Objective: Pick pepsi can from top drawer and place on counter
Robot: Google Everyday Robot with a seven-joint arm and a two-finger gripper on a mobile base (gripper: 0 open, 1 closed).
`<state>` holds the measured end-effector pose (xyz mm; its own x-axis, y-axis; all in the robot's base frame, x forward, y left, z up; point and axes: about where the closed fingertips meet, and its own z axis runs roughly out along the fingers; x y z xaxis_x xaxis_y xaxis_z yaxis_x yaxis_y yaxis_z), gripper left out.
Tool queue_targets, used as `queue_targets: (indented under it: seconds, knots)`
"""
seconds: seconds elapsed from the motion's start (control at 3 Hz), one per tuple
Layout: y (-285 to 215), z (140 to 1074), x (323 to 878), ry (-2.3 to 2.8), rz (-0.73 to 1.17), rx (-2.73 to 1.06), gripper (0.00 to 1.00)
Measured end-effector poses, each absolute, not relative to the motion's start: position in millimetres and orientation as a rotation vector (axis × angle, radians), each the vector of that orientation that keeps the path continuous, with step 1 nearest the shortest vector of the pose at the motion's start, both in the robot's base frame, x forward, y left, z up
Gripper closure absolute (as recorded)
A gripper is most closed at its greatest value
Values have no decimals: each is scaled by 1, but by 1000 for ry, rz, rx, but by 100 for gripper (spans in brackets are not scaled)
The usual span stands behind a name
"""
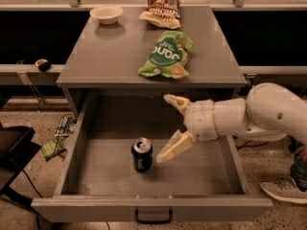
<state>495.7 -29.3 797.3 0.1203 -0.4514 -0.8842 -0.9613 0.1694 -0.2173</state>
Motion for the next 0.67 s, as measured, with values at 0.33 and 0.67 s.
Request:
queue_targets:
  seconds: [0.33,0.67]
  knots:
    - [26,743,505,1458,781,-1458,0]
    - [47,716,513,1446,833,-1458,0]
